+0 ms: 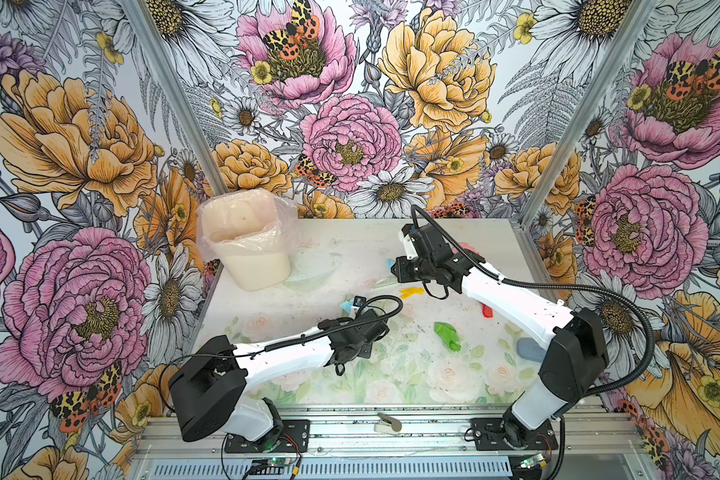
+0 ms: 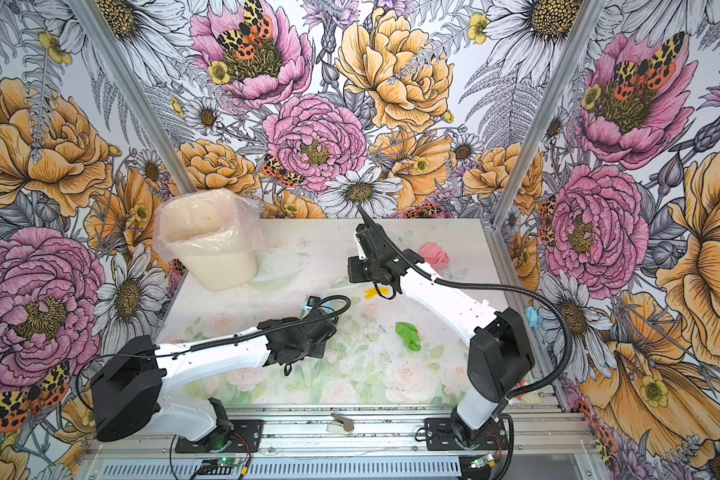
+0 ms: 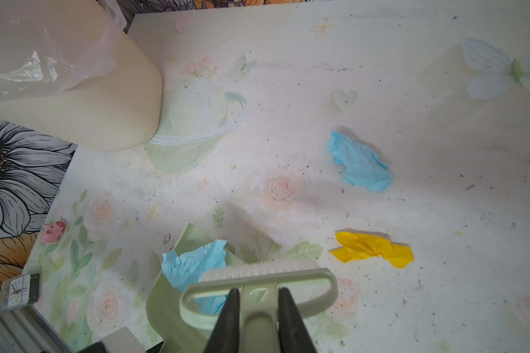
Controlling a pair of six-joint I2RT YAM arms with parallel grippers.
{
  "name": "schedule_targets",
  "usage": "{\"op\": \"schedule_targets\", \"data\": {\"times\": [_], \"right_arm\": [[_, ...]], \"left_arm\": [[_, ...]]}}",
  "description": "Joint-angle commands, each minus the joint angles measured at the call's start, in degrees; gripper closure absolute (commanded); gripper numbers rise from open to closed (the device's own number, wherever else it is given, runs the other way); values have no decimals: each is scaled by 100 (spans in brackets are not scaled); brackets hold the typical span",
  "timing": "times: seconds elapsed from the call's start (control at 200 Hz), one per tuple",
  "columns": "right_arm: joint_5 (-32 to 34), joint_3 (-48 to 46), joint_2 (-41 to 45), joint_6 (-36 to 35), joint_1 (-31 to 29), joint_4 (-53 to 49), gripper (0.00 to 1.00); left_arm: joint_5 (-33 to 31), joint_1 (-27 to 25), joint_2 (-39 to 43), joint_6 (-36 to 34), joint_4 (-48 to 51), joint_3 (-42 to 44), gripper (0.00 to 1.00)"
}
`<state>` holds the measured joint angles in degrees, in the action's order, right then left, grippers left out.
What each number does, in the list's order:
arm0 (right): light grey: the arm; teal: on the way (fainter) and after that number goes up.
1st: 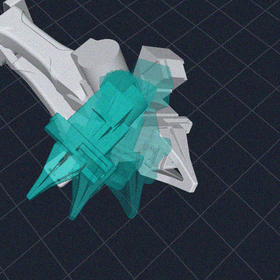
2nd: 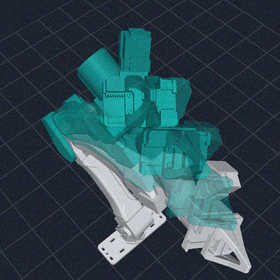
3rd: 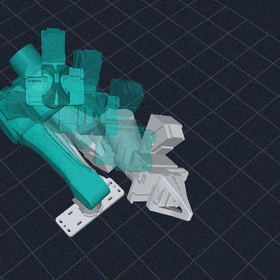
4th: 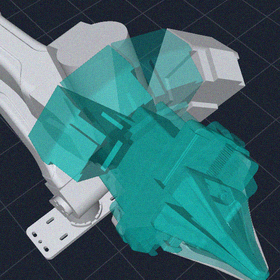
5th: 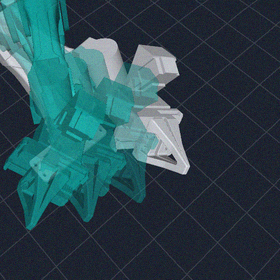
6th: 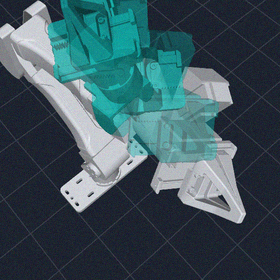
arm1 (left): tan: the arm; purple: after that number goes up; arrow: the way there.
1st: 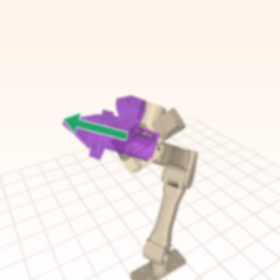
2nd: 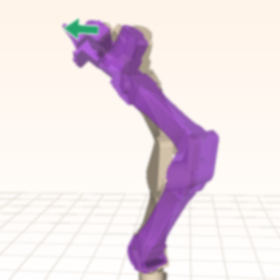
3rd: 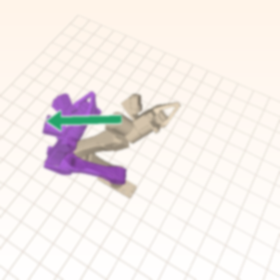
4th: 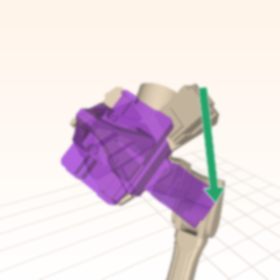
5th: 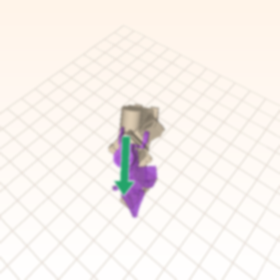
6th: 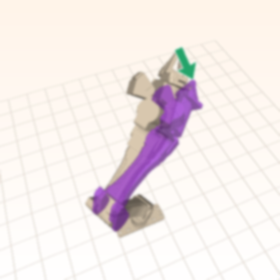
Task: Sweep away the paper scraps from the table
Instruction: 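Carry the dustpan toward the white bin with the left gripper while the brush lifts away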
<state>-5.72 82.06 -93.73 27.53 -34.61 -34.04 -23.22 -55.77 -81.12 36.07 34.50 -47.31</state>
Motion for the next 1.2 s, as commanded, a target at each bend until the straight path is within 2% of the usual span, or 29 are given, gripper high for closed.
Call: {"op": "schedule_targets", "data": {"times": [0.0,0.365,0.761,1.021,1.196], "right_arm": [[-1,33,373,8,82,16,100],[131,-479,1117,9,532,20,100],[186,-819,1360,16,686,20,100],[113,-878,1304,16,736,29,100],[96,-920,1312,7,739,29,100]], "left_arm": [[-335,-53,307,-4,39,-5,100],[-493,201,989,-465,780,-677,100],[-42,1310,1576,-1349,1182,-1454,100],[-115,1904,1573,-1832,1388,-2134,100],[278,2559,1482,-1955,1384,-2588,100]]}}
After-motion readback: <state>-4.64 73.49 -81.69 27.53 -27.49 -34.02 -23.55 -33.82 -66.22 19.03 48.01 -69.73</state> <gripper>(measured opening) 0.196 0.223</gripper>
